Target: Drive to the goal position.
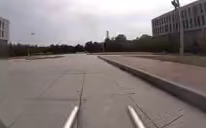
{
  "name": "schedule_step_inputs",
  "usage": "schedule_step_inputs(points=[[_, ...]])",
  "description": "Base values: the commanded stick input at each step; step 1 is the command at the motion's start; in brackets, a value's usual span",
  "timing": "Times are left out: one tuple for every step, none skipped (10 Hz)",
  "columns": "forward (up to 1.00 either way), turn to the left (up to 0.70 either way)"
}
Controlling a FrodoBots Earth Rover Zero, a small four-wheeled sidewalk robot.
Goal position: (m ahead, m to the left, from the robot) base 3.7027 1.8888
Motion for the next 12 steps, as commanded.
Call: schedule_step_inputs(points=[[0.69, 0.00], [0.69, 0.00], [0.69, 0.00], [0.69, 0.00], [0.69, 0.00], [0.69, 0.00], [0.69, 0.00], [0.69, 0.00], [0.69, 0.00], [0.69, 0.00], [0.69, 0.00], [0.69, 0.00]])
